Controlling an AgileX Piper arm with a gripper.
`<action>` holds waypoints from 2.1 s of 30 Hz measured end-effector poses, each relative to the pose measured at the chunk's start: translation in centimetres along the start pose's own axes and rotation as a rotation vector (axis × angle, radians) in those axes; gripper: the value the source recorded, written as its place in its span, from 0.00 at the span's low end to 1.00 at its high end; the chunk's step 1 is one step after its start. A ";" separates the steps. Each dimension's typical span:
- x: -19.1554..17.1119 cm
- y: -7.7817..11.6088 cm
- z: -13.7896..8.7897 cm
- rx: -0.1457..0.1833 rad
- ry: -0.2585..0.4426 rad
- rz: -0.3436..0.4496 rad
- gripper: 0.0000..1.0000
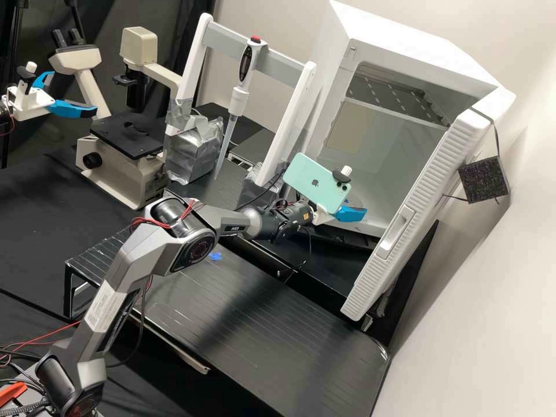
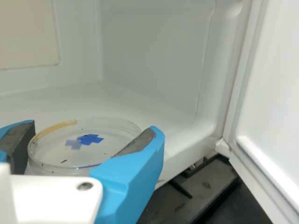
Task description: Move the petri dish to the incubator
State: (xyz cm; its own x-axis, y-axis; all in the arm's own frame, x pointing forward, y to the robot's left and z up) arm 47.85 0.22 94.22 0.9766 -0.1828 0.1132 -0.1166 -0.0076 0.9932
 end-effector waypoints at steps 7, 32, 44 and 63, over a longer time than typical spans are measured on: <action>0.0 0.0 0.0 -0.002 0.000 0.000 0.00; -1.0 -1.2 0.1 -0.010 0.041 -0.028 1.00; -8.0 1.3 1.9 0.125 0.098 0.024 1.00; -23.8 0.8 5.7 0.175 0.286 0.142 1.00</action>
State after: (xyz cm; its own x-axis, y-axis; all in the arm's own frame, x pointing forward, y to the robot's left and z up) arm 23.48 -1.04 92.14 0.9568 0.0879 0.2773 -0.2593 -0.1744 0.9499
